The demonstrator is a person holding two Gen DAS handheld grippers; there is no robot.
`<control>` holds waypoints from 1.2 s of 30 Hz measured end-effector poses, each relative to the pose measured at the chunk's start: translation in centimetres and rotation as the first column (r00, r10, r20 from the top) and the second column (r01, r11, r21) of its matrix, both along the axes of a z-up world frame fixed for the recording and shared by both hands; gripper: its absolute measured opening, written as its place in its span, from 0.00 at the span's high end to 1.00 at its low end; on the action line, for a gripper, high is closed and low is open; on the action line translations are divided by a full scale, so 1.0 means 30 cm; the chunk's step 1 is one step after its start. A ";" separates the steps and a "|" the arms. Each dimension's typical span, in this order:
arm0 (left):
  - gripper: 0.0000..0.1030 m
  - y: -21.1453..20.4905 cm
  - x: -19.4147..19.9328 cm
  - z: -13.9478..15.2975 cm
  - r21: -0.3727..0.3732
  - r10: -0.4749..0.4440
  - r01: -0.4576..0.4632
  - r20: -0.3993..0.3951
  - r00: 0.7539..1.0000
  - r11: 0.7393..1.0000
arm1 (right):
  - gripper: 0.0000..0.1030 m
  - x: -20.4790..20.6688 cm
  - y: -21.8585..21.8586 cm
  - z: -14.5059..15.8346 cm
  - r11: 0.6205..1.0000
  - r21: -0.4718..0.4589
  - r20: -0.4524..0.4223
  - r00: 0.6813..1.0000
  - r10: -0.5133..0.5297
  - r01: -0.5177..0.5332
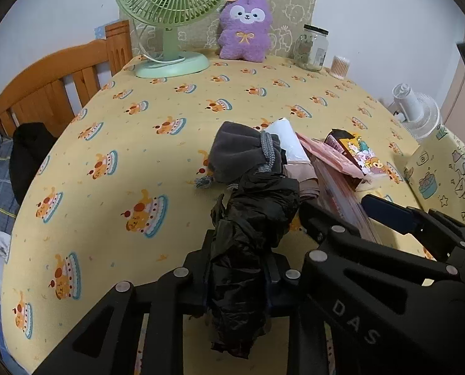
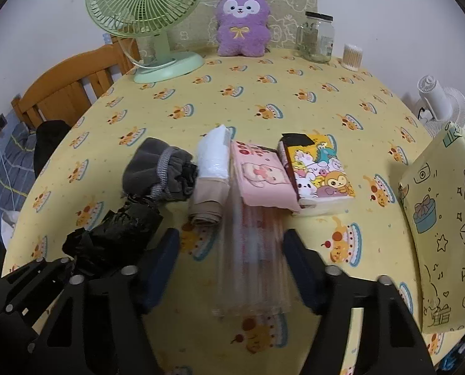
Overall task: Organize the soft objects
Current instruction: 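Grasp the black plastic bag with the left tool while the right tool grasps the clear straw bundle, then carry the black bag and straw bundle over to the patterned box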
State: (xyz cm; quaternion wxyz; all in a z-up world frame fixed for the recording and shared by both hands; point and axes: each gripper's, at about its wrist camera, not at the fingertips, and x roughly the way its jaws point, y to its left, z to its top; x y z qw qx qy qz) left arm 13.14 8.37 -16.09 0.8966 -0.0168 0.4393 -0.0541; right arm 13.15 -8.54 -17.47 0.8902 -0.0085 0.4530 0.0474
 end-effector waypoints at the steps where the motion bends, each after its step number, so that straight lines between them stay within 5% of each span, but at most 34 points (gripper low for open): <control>1: 0.76 -0.010 0.002 -0.001 0.015 0.001 -0.001 -0.001 1.000 1.000 | 0.41 0.003 -0.001 -0.002 1.000 -0.008 0.000 1.000 0.002 -0.002; 4: 0.76 -0.021 0.012 0.000 0.024 0.008 -0.008 -0.006 1.000 1.000 | 0.59 0.013 0.005 -0.008 1.000 -0.003 -0.008 1.000 0.026 -0.026; 14: 0.75 -0.070 -0.004 0.056 0.025 -0.009 0.009 -0.015 1.000 1.000 | 0.75 -0.003 -0.042 0.025 0.998 0.057 -0.031 0.999 0.022 -0.020; 36: 0.75 -0.143 -0.061 0.265 0.019 -0.020 0.018 0.126 0.992 1.000 | 0.78 -0.079 -0.113 0.258 0.997 0.072 0.128 0.992 0.020 -0.029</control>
